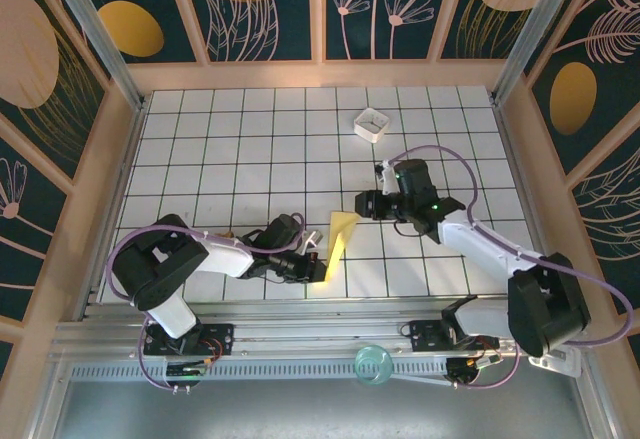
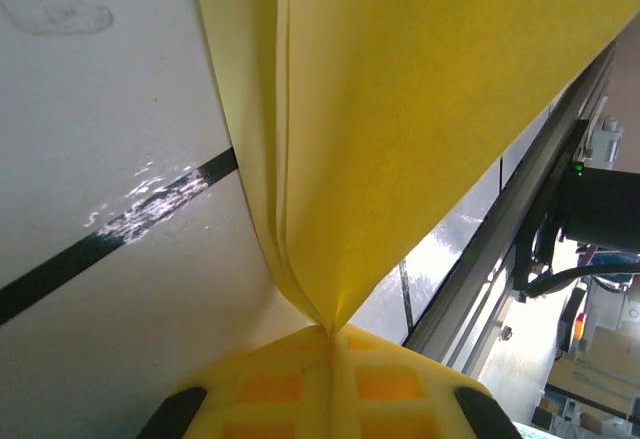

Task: Fold a paper plane with a square sheet of paper (pick it up from the middle)
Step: Perform the fifth fold on the wing at the bottom-center of the table.

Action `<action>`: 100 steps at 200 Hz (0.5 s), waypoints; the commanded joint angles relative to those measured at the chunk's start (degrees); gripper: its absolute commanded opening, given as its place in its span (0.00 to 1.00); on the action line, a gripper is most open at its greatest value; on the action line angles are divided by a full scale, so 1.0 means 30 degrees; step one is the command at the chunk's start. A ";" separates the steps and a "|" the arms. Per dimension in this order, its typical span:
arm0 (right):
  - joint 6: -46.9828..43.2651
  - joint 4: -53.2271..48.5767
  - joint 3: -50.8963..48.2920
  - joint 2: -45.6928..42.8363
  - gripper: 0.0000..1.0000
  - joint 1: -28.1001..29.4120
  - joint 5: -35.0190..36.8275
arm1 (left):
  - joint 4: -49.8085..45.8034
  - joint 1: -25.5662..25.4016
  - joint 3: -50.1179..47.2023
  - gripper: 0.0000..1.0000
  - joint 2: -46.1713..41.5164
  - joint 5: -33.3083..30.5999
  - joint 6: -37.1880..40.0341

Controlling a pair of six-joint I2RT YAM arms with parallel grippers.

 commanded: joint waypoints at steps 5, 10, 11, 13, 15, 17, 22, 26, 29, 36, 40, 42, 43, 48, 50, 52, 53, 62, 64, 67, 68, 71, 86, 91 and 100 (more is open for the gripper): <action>0.0854 0.0025 -0.0895 -0.0072 0.35 0.1579 0.0298 | 0.0189 0.0103 0.0119 0.06 0.0038 0.0428 -0.0082; 0.1017 0.0535 -0.1045 0.0037 0.34 0.1833 -0.0099 | 0.0201 0.0104 0.0133 0.06 0.0082 0.0445 -0.0081; 0.1044 0.0633 -0.1074 0.0058 0.34 0.1855 -0.0183 | 0.0202 0.0116 0.0133 0.06 0.0091 0.0444 -0.0071; 0.1094 0.0831 -0.1125 0.0111 0.33 0.1946 -0.0341 | 0.0202 0.0105 0.0136 0.06 0.0097 0.0450 -0.0071; 0.1180 0.1079 -0.1204 0.0168 0.33 0.2019 -0.0505 | 0.0188 0.0102 0.0158 0.06 0.0113 0.0452 -0.0064; 0.1260 0.1214 -0.1268 0.0226 0.32 0.2067 -0.0656 | 0.0177 0.0116 0.0150 0.06 0.0124 0.0452 -0.0069; 0.1378 0.1777 -0.1411 0.0394 0.31 0.2206 -0.1047 | 0.0173 0.0141 0.0195 0.06 0.0156 0.0502 -0.0064; 0.1474 0.2080 -0.1516 0.0564 0.30 0.2325 -0.1292 | 0.0219 0.0116 0.0195 0.06 0.0183 0.0509 -0.0062; 0.1481 0.2248 -0.1539 0.0730 0.29 0.2403 -0.1420 | 0.0204 0.0132 0.0210 0.06 0.0212 0.0502 -0.0102; 0.1468 0.2411 -0.1550 0.1081 0.27 0.2567 -0.1575 | 0.0188 0.0132 0.0247 0.06 0.0225 0.0534 -0.0105; 0.1408 0.2475 -0.1543 0.1263 0.26 0.2663 -0.1607 | 0.0176 0.0130 0.0282 0.06 0.0262 0.0545 -0.0110; 0.1376 0.2515 -0.1543 0.1335 0.26 0.2741 -0.1613 | 0.0174 0.0152 0.0283 0.06 0.0272 0.0549 -0.0095; 0.1370 0.2531 -0.1543 0.1381 0.25 0.2763 -0.1628 | 0.0173 0.0141 0.0283 0.06 0.0273 0.0554 -0.0093; 0.1344 0.2672 -0.1568 0.1544 0.25 0.2854 -0.1669 | 0.0201 0.0134 0.0287 0.06 0.0300 0.0589 -0.0093; 0.1338 0.2733 -0.1593 0.1603 0.24 0.2869 -0.1694 | 0.0202 0.0153 0.0306 0.06 0.0303 0.0604 -0.0106; 0.1351 0.2806 -0.1614 0.1661 0.24 0.2895 -0.1715 | 0.0202 0.0150 0.0318 0.06 0.0326 0.0615 -0.0116; 0.1358 0.2853 -0.1608 0.1691 0.24 0.2899 -0.1723 | 0.0232 0.0140 0.0315 0.06 0.0330 0.0617 -0.0118; 0.1455 0.3230 -0.1732 0.1903 0.23 0.2903 -0.1785 | 0.0210 0.0152 0.0346 0.06 0.0353 0.0666 -0.0121; 0.1453 0.3290 -0.1744 0.1978 0.23 0.2903 -0.1789 | 0.0226 0.0143 0.0321 0.06 0.0360 0.0674 -0.0120; 0.1453 0.3369 -0.1725 0.2082 0.23 0.2903 -0.1790 | 0.0238 0.0146 0.0313 0.06 0.0377 0.0684 -0.0142; 0.1468 0.3383 -0.1722 0.2106 0.23 0.2903 -0.1805 | 0.0235 0.0138 0.0327 0.06 0.0384 0.0681 -0.0146; 0.1455 0.3443 -0.1682 0.2248 0.23 0.2903 -0.1796 | 0.0232 0.0131 0.0318 0.06 0.0384 0.0677 -0.0105; 0.1427 0.3642 -0.1387 0.3012 0.21 0.2868 -0.1593 | 0.0253 0.0146 0.0290 0.06 0.0447 0.0705 -0.0098; 0.1446 0.3708 -0.1292 0.3249 0.21 0.2877 -0.1571 | 0.0277 0.0131 0.0283 0.06 0.0486 0.0706 -0.0105; 0.1509 0.3916 -0.1143 0.3745 0.20 0.2870 -0.1413 | 0.0232 0.0136 0.0332 0.06 0.0537 0.0736 -0.0116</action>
